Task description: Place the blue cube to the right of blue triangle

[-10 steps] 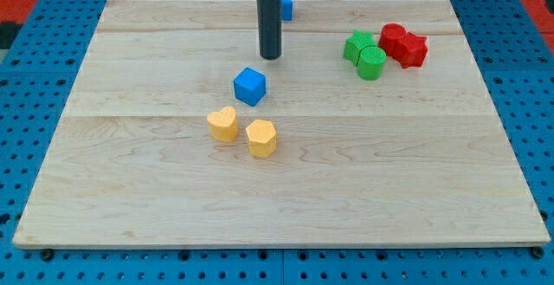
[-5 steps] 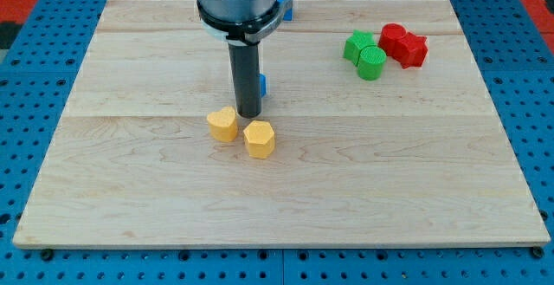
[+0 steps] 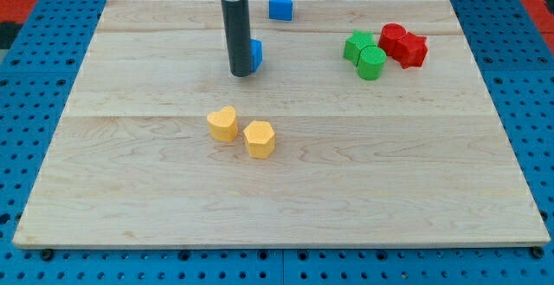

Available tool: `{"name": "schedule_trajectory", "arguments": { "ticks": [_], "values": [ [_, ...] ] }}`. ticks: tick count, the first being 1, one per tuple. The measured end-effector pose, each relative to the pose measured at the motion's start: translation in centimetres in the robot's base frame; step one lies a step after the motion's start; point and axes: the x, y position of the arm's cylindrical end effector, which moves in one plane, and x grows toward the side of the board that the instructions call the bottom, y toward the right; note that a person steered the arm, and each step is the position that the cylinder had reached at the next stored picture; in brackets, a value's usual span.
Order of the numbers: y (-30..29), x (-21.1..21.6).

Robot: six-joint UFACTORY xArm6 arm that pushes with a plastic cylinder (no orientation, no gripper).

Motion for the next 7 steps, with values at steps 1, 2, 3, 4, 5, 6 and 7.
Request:
{"name": "schedule_trajectory", "arguments": {
  "ticks": [1,2,3,4,5,6,7],
  "values": [
    [-2.1,-0.9],
    [-1.5,-1.8],
    [1.1,-1.9],
    [3.9,-2.0],
    [5.7,-3.0],
    [7.1,-4.7],
    [7.8,-5.5]
  ]
}}
